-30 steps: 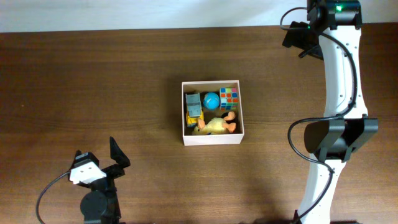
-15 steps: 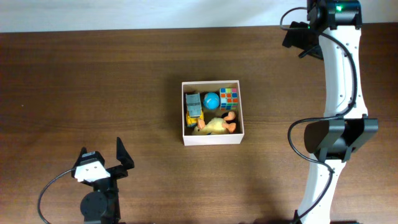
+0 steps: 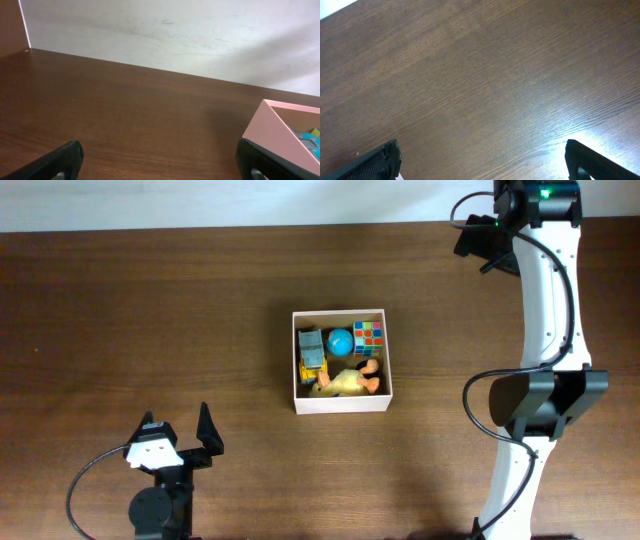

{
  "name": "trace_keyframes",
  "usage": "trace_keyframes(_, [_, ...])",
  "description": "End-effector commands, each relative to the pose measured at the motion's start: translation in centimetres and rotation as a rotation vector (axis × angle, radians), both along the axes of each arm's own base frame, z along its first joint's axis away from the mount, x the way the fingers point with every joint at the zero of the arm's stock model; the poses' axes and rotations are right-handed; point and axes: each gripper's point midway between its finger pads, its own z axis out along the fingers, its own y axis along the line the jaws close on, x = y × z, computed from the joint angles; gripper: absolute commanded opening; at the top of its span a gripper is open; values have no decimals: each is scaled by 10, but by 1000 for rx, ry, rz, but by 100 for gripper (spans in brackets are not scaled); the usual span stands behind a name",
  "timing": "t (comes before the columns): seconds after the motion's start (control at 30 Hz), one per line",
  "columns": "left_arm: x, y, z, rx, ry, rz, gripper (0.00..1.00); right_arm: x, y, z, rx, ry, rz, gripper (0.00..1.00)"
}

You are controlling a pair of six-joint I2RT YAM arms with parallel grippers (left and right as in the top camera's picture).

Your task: Pack container

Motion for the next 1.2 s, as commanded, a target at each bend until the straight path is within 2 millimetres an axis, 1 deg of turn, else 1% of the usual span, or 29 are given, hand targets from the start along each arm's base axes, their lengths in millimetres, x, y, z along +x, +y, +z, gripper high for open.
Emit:
trace_keyframes(0.0, [0,-3,0,14,0,-22,99,-1,-4,6,-10,-14,-13,99])
trace_keyframes(0.77, [0,-3,0,14,0,-22,99,-1,-4,6,-10,-14,-13,99])
trace_keyframes(1.03, [0,-3,0,15,0,-22,99,-4,2,5,22,-2,1,99])
trace_keyframes(1.1, [0,-3,0,14,0,-22,99,-10,6,11,23,0,8,99])
trace_keyframes(1.17, [0,-3,0,14,0,-22,99,-16,13,27,21,-25,23,99])
